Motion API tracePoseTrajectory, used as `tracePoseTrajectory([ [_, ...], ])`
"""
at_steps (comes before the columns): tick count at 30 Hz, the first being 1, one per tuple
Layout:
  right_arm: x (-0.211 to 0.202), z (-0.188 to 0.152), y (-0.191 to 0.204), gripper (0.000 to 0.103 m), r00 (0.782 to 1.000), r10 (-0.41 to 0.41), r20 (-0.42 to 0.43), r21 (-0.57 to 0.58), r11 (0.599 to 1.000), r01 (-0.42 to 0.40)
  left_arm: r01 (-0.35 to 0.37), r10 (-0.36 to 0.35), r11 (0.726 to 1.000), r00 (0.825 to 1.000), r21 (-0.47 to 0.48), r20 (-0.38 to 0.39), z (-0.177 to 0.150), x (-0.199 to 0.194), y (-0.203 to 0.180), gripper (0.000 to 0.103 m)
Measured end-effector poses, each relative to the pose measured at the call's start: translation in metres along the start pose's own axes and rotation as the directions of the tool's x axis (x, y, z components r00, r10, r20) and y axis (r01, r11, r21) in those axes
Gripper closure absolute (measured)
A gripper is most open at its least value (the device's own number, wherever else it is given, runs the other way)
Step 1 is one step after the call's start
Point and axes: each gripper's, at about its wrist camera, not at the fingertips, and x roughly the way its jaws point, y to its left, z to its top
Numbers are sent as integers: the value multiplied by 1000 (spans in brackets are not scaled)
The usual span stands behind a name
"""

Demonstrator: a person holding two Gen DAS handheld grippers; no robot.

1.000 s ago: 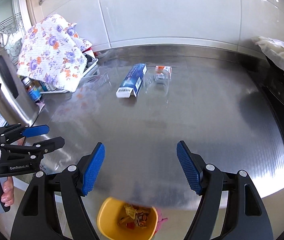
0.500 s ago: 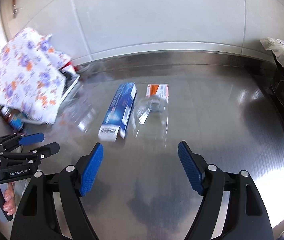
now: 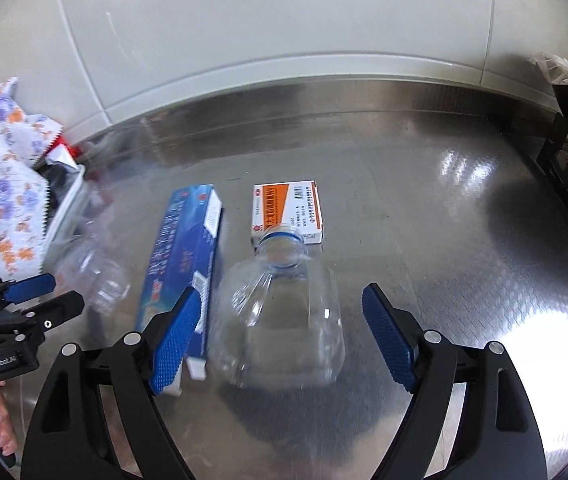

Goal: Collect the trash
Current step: 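Grasp the clear plastic tray with the left gripper while the right grasps the clear bottle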

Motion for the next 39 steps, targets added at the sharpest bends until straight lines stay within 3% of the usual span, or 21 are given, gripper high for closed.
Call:
tracePoseTrajectory([
  [9, 22, 7, 0, 20, 999, -44, -24, 1, 999, 44, -38, 39, 999, 999, 36, -30, 8, 27, -1, 49],
  [16, 26, 9, 4, 42, 999, -46, -29, -32, 998, 45, -80, 80, 994, 997, 76, -3, 13, 28, -9, 80],
  [17, 25, 9, 4, 42, 999, -43, -28, -33, 999, 42, -83, 83, 993, 997, 85, 1, 13, 27, -11, 91],
  [31, 2, 6, 2, 43, 1000, -16, -8, -76, 997, 16, -89, 89, 995, 996, 43, 14, 10, 9, -8, 92],
  [39, -22, -4, -2, 43, 1000, 15, 6, -107, 994, -15, -116, 115, 993, 993, 24, 38, -7, -20, -20, 93],
])
